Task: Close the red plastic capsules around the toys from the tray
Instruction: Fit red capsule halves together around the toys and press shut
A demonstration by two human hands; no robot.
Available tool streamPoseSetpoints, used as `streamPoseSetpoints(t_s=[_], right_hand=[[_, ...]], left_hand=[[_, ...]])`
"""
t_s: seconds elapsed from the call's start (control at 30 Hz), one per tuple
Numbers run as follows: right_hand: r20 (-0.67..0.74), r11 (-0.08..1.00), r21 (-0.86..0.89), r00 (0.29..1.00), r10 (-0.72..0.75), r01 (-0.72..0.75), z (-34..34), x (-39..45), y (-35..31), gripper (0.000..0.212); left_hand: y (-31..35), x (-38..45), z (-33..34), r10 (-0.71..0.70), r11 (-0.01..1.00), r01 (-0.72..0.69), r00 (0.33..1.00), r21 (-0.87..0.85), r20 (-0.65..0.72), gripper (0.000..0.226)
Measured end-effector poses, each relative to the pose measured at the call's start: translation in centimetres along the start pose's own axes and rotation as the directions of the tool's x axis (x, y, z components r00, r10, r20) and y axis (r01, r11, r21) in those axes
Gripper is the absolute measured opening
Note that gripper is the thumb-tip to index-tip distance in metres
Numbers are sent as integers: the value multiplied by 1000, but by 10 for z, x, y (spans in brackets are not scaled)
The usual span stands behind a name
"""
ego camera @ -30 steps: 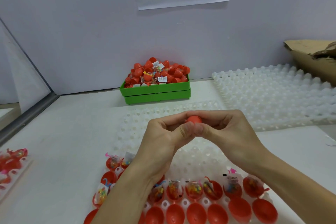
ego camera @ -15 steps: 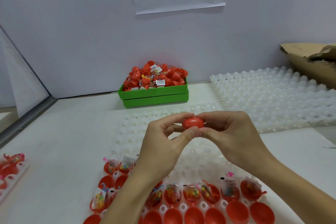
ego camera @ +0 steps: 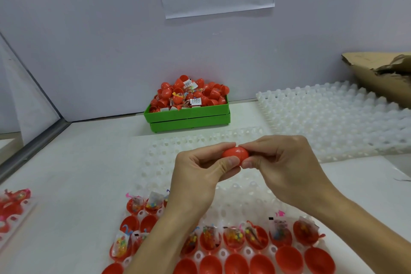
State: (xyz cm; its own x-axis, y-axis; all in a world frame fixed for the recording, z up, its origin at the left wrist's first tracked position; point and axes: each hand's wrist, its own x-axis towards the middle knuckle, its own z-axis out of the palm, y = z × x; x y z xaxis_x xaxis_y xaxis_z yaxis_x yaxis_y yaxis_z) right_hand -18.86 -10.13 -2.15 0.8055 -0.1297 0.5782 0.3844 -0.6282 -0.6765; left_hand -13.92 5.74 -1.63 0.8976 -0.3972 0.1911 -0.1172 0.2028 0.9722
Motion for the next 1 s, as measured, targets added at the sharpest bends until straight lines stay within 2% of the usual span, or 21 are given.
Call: streamPoseSetpoints(t_s=[0.2, 0.43, 0.63, 0.7, 0.83, 0.93, 1.0], right_hand=[[30, 995, -81, 998, -61, 63, -1, 0, -3, 19], [25, 989, -123, 997, -78, 81, 3, -1, -1, 22], [21, 998, -67, 1000, -18, 19, 8, -3, -7, 28], [44, 999, 31, 998, 38, -39, 7, -3, -11, 29], [119, 925, 296, 970, 211, -238, 10, -4, -19, 24], [93, 882, 330, 941, 325, -337, 18, -3, -21, 25], [84, 841, 402, 929, 360, -362, 20, -2, -20, 20]], left_hand=[[-1, 0, 0, -4, 1000, 5, 1000, 26, -20, 26], [-1, 1, 1, 57, 979, -50, 998, 198, -29, 35], [2, 1, -1, 101, 950, -90, 995, 299, -20, 39], [6, 1, -4, 151, 924, -135, 988, 357, -16, 33], [8, 0, -6, 288, 833, -228, 957, 503, -44, 31], [6, 1, -2, 454, 648, -376, 889, 662, 60, 27], [4, 1, 0, 495, 551, -435, 858, 712, 140, 28]])
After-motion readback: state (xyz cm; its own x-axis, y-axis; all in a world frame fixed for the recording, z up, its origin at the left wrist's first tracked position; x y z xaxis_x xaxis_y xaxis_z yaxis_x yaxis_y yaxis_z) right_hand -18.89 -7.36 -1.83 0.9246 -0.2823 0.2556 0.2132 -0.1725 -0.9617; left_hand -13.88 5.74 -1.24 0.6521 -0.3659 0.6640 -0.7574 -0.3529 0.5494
